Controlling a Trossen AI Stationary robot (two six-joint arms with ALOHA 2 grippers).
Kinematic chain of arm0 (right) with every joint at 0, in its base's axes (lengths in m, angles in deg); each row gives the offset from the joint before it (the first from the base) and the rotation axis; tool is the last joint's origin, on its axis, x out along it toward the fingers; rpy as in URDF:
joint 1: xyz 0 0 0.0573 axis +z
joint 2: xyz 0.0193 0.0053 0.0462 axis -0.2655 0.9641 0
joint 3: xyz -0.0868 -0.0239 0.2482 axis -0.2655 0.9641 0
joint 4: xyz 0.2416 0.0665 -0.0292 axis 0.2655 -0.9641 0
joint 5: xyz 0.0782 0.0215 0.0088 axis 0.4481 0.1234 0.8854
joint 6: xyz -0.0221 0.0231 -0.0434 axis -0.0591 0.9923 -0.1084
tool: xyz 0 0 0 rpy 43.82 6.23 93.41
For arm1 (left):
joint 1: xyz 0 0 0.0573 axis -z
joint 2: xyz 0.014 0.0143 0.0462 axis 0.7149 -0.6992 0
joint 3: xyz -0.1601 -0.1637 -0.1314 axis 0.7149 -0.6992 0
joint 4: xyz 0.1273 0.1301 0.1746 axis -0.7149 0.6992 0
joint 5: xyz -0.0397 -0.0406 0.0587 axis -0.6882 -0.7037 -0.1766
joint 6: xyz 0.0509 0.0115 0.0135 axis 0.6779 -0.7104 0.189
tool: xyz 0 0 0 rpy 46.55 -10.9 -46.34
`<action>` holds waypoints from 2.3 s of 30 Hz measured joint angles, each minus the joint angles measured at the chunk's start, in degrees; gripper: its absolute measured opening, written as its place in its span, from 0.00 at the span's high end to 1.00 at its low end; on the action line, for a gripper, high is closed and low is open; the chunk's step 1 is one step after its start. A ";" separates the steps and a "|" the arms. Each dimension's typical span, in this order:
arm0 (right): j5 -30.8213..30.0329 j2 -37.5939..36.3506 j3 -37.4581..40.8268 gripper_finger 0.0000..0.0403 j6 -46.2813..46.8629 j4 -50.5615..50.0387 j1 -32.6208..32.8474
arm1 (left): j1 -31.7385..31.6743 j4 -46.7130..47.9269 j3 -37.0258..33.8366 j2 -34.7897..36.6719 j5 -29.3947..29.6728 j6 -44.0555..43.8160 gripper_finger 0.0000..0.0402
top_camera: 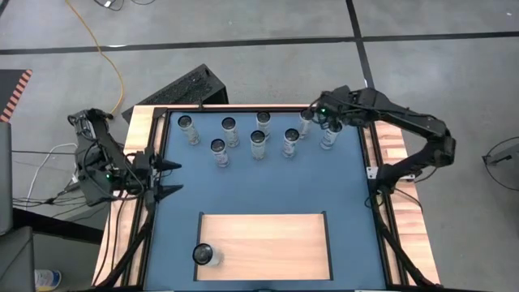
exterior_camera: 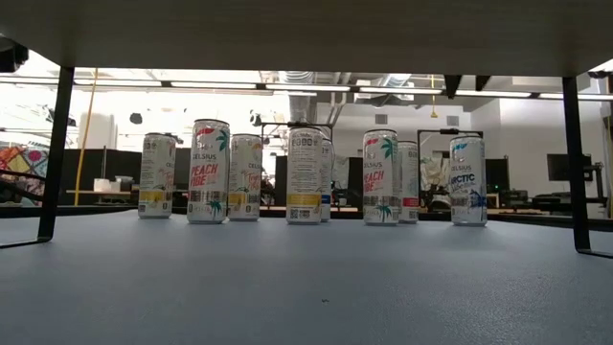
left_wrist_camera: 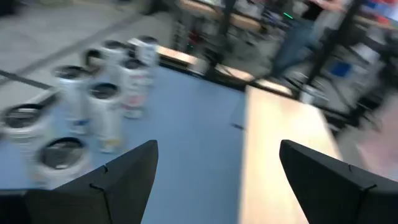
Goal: Place canned beverage on shelf
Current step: Put the right white blue soda can on the shelf aligned with the other white blue soda can
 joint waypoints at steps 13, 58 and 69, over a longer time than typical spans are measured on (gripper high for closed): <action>8.51 -1.62 5.18 0.29 -13.26 13.84 -6.31 | -15.60 5.81 17.36 2.03 -18.49 15.26 0.20; 17.76 5.94 10.55 0.29 -19.76 10.50 -9.28 | -61.33 3.85 17.79 -16.24 -81.21 34.11 0.20; 19.13 6.69 10.51 0.29 -19.36 8.53 -10.02 | -61.31 4.01 17.81 -15.45 -80.69 34.38 0.20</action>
